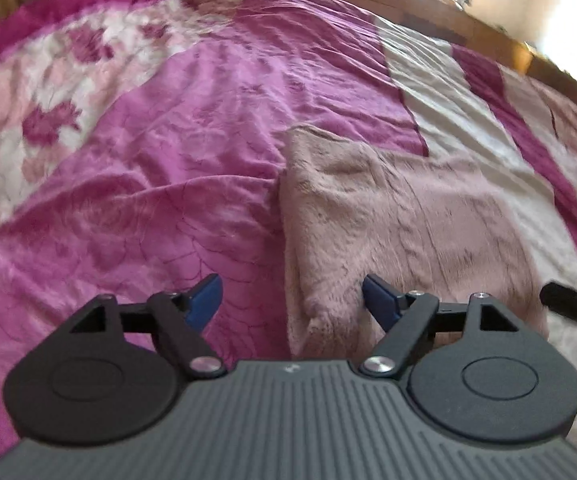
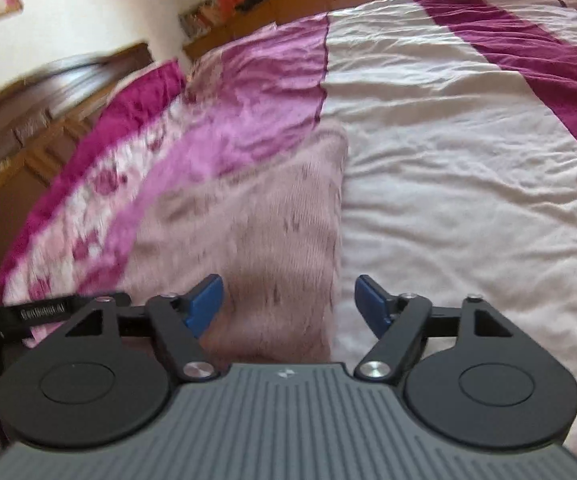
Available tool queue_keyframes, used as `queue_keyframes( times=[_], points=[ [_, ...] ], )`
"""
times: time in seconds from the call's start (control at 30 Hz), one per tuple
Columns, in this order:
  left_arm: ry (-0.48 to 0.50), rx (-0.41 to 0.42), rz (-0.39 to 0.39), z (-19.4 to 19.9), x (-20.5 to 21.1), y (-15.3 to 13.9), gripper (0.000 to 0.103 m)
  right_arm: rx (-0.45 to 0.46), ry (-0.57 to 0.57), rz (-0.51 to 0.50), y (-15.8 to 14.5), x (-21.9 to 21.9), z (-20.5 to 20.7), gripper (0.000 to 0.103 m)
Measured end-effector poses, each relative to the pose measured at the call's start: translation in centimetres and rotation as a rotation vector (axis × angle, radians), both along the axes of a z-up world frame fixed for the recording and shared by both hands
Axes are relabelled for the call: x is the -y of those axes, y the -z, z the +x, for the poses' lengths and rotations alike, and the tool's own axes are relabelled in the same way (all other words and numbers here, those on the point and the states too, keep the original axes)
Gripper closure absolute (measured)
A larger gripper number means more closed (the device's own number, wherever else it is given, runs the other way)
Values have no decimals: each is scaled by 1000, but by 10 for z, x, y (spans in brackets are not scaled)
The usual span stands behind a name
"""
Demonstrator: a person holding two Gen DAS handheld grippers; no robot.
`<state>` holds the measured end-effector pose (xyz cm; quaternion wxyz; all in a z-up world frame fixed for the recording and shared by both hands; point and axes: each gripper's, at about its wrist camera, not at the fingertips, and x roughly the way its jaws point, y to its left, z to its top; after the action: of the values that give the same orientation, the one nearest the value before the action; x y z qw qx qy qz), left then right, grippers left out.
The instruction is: Fold small clothes
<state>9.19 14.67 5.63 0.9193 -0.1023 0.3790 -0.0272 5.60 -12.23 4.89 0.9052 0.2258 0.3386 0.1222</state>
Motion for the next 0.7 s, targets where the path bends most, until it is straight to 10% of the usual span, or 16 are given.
queue_keyframes(
  times=[0.7],
  points=[
    [1,-117,-389,42,-1,38,26,-142,-6,350,54,11,80,23]
  ],
)
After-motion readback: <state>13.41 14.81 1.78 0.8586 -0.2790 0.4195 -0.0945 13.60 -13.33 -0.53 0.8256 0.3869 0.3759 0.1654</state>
